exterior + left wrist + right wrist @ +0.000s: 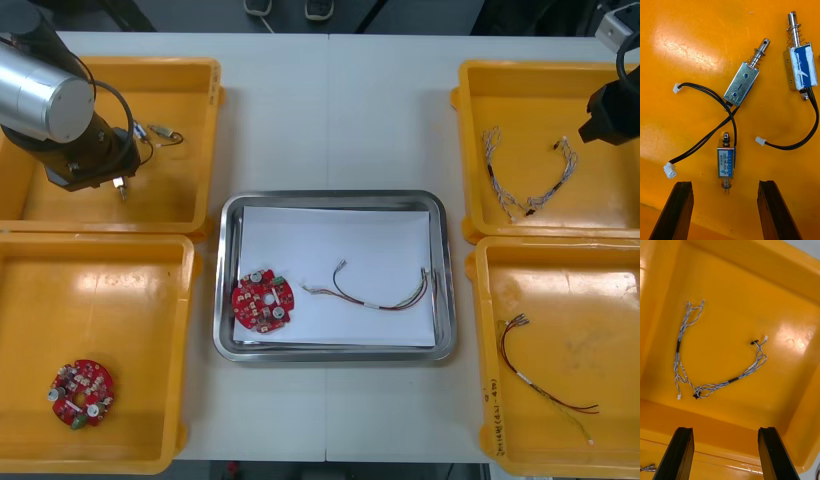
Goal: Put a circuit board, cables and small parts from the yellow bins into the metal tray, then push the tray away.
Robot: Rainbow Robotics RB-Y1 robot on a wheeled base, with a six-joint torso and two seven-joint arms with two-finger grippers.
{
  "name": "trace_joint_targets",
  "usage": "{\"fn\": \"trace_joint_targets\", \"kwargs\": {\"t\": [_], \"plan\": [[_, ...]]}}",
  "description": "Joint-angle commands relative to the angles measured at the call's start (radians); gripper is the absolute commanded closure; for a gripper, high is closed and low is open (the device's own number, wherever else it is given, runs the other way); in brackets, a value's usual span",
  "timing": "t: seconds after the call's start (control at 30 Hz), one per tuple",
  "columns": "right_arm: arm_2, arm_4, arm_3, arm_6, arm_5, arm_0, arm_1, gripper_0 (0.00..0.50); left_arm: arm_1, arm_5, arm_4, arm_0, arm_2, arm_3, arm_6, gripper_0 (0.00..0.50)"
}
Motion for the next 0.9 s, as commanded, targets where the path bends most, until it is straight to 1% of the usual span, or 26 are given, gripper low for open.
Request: {"fn": "trace_joint_targets", "kwargs": {"t": [0.03,0.2,0.33,0.43,0.57,0.73,0.9], "plan": [[-0.036,0.047,0.064,-0.015,0.003,-0.067,-0.035,0.000,0.022,0.002,0.006,-0.012,0.018,-0.023,-0.048,0.000],[-0.073,0.071,0.139,-0.045,0.003,-0.070,-0.032,0.000,0.025,0.083,-0.005,-0.012,0.066,-0.077,-0.055,0.000],[-0.082,0.067,0.190,-0.124,0.003,-0.079,-0.030,0.000,0.032,0.137,-0.020,-0.012,0.089,-0.125,-0.055,0.000],[-0.079,0.070,0.239,-0.219,-0.008,-0.106,-0.023,0.000,0.039,0.174,-0.023,-0.012,0.109,-0.160,-0.060,0.000],[-0.077,0.074,0.283,-0.328,-0.025,-0.134,-0.009,0.000,0.051,0.195,-0.022,-0.012,0.126,-0.189,-0.080,0.000],[-0.073,0.077,0.331,-0.483,-0.085,-0.151,0.010,0.000,0.068,0.243,0.000,-0.012,0.176,-0.211,-0.169,0.000],[-0.067,0.079,0.398,-0.582,-0.154,-0.169,0.010,0.000,0.074,0.272,0.015,-0.012,0.215,-0.217,-0.210,0.000]]}}
